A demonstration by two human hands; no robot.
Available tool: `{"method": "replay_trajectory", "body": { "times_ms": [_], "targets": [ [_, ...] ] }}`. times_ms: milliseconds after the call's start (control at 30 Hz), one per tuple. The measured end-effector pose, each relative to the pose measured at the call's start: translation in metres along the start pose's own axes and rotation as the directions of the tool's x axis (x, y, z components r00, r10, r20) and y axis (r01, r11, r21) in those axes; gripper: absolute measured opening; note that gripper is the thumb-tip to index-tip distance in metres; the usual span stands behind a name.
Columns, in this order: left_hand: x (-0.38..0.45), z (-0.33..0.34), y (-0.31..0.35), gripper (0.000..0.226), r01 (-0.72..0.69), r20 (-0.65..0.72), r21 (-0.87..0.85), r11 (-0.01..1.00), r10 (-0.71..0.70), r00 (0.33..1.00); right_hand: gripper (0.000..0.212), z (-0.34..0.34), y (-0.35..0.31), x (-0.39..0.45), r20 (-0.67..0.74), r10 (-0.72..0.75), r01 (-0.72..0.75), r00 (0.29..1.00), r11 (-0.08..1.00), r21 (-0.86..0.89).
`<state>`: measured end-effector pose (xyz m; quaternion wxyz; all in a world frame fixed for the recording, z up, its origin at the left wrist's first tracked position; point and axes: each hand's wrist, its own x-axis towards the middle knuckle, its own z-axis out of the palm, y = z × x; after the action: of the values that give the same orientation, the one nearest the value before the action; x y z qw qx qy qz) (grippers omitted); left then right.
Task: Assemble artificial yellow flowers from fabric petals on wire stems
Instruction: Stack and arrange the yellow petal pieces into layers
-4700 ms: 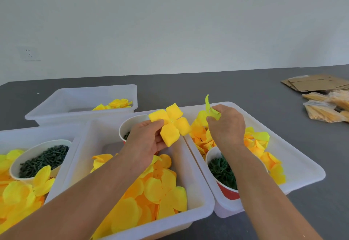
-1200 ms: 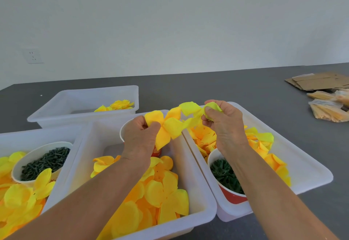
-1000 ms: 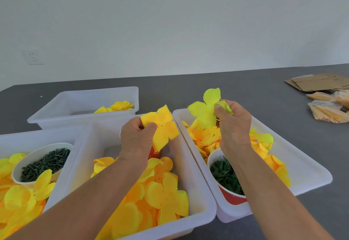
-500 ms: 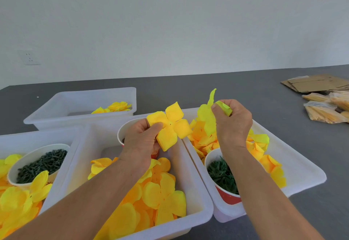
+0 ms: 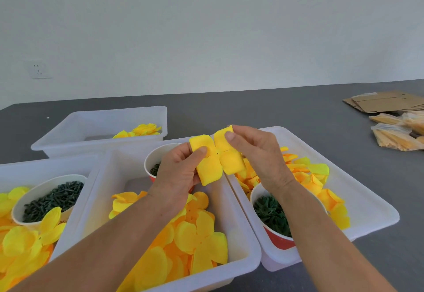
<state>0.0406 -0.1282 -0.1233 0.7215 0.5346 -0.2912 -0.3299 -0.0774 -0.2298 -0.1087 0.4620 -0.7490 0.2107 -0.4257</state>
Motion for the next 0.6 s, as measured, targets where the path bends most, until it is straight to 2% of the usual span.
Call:
{"method": "replay_trajectory", "body": {
  "times_ms": [33,67,133,200,300,333,400,467,533,600],
  "targets": [
    [0.000,0.000,-0.001,0.012,-0.028,0.003,0.039,0.999,0.027,1.000,0.028,0.000,0.000,0.000,0.060,0.007,-0.011,0.998,0.998,0.060],
    [-0.001,0.000,-0.001,0.011,-0.065,0.001,0.098,0.993,0.065,0.998,0.025,0.001,0.001,0.001,0.067,0.001,-0.003,0.998,0.999,0.034],
    [-0.003,0.001,-0.003,0.014,-0.184,0.016,0.255,0.949,0.186,0.982,0.027,0.003,0.007,0.002,0.013,-0.068,0.070,0.998,0.984,-0.166],
    [-0.002,0.001,-0.006,0.021,-0.302,0.062,0.418,0.857,0.305,0.950,0.033,0.008,0.010,0.000,-0.039,-0.163,0.137,0.986,0.918,-0.373],
    [-0.001,0.001,-0.007,0.017,-0.358,0.086,0.523,0.773,0.370,0.925,0.024,0.008,0.011,-0.001,-0.078,-0.257,0.192,0.963,0.862,-0.469],
    [-0.001,0.001,-0.007,0.014,-0.338,0.069,0.512,0.790,0.354,0.933,0.024,0.008,0.011,-0.001,-0.059,-0.229,0.184,0.972,0.890,-0.417],
    [-0.002,0.001,-0.006,0.004,-0.238,0.022,0.398,0.886,0.250,0.968,0.018,0.006,0.007,0.000,0.038,-0.079,0.082,0.996,0.991,-0.106],
    [-0.004,0.000,-0.004,0.012,-0.117,0.028,0.263,0.958,0.114,0.993,0.011,0.004,0.002,-0.001,0.174,0.054,-0.079,0.983,0.987,0.138],
    [-0.005,-0.002,-0.001,0.023,-0.057,0.050,0.195,0.979,0.048,0.998,0.014,0.004,0.001,-0.001,0.235,0.109,-0.156,0.966,0.969,0.191],
    [-0.005,-0.001,0.001,0.020,-0.069,0.048,0.191,0.979,0.061,0.997,0.017,0.003,0.001,0.000,0.237,0.148,-0.208,0.960,0.944,0.257]
  ]
}}
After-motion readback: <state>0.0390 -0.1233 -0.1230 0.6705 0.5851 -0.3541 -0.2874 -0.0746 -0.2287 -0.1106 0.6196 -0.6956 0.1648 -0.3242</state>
